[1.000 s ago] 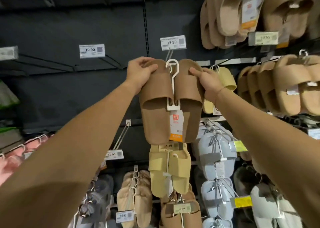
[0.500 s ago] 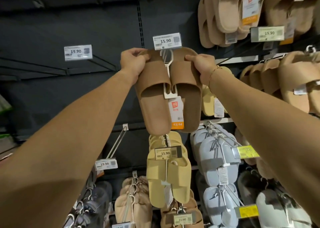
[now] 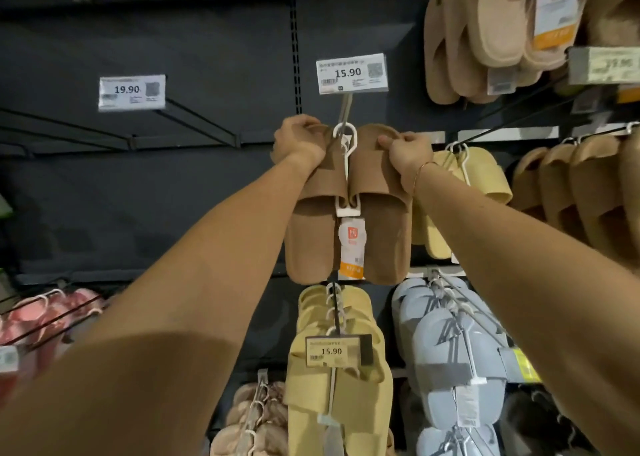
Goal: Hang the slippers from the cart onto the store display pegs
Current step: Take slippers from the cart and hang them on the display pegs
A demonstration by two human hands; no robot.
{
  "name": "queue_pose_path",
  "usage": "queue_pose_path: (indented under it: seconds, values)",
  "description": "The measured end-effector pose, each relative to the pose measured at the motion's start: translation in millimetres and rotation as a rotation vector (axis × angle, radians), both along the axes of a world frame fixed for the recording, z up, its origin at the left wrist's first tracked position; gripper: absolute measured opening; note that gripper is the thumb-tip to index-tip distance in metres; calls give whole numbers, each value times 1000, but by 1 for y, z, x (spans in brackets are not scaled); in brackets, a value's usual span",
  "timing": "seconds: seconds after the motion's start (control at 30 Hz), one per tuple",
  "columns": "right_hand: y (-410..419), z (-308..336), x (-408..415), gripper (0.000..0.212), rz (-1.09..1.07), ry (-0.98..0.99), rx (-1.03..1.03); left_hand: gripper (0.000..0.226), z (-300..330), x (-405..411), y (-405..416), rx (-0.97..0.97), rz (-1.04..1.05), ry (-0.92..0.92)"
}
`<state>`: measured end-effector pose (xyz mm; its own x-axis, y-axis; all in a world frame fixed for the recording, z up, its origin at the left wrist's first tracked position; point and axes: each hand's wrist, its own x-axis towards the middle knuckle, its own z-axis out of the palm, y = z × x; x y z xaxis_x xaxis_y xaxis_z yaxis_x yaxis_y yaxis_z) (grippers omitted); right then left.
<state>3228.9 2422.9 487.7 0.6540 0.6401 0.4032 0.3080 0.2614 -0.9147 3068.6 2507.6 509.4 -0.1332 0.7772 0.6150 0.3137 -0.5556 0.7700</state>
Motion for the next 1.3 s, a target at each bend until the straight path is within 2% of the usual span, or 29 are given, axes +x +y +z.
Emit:
queue_pose_path:
  seconds: [0.07,0.2,0.33,0.53,0.67,0.77,0.87,0.97,1.07,1.13,1.3]
  values:
    - [12,-2,7,38,-12,4,-17,2,-6,5,11,-19,46,35]
    - [25,-10,19,45,-27,-56,-84,18,-27,4,19,-72,26,32]
    - [21,-13,18,42,-79,-149,-108,25,-29,-1,16,-77,14,50]
    - [2,-16,-1,56,-298,-508,-72,49,-36,-18,-3,29,114,203]
    - [-33,-37,-34,52,-407,-712,53,59,-57,-48,-34,26,212,282]
    - [-65,-63,-71,50,-369,-826,139,53,-81,-85,-68,-13,265,314]
    - [-96,-87,-121,52,-208,-906,174,45,-105,-136,-108,-33,283,365]
    - [-133,-115,-171,42,-97,-960,267,37,-145,-186,-148,-68,291,487]
    - [-168,-155,-225,36,28,-1023,292,35,-192,-233,-187,-150,253,522]
    - [-190,-185,-259,34,95,-981,255,36,-225,-265,-215,-228,217,562]
    - [-252,-271,-346,28,244,-724,73,39,-313,-326,-285,-412,97,667]
